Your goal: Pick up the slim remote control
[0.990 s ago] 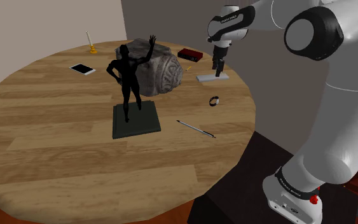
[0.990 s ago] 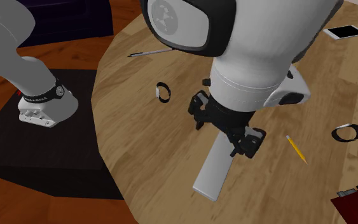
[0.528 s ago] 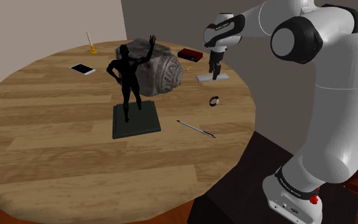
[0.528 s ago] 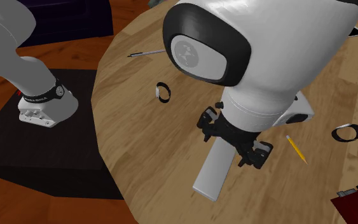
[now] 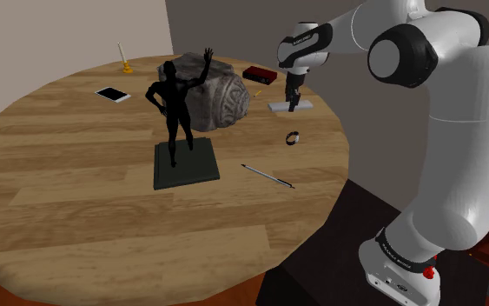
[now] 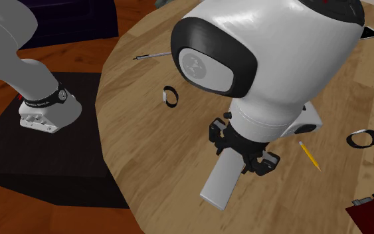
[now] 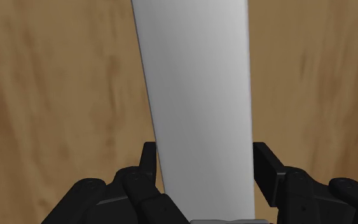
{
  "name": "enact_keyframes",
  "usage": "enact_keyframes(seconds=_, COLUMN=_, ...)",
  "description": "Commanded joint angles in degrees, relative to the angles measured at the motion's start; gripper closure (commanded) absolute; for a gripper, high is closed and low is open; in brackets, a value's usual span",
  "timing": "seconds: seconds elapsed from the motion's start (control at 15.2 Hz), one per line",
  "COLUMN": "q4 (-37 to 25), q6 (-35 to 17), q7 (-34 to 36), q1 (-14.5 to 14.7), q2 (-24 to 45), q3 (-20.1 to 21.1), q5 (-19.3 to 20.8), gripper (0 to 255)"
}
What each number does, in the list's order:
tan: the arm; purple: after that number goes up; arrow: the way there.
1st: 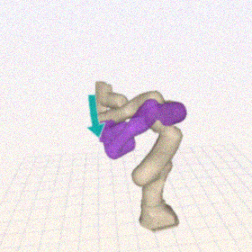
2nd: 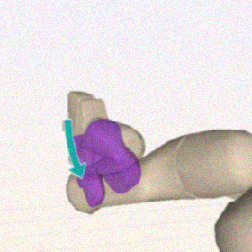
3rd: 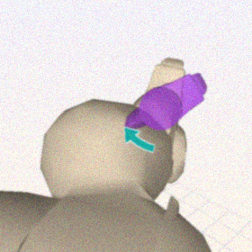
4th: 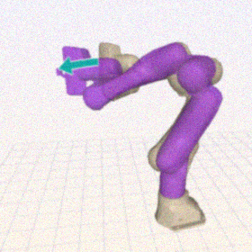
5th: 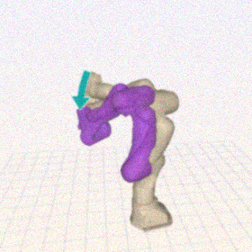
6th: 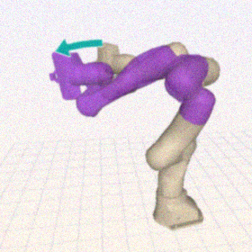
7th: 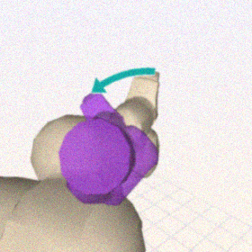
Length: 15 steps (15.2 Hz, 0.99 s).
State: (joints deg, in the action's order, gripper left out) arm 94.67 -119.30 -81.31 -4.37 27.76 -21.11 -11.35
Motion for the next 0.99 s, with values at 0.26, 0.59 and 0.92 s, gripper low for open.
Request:
enact_keyframes(seconds=0.26, q4=0.00, q6=0.03, q7=0.07, q1=0.02, q2=0.08, q3=0.02, q5=-0.01, gripper=255)
enact_keyframes(seconds=0.59, q4=-1.66, q6=3.15, q7=0.53, q1=0.19, q2=-1.46, q3=-0.36, q5=0.71, gripper=255)
enact_keyframes(seconds=0.92, q4=-3.70, q6=6.39, q7=0.94, q1=0.28, q2=-2.76, q3=-0.67, q5=1.32, gripper=255)
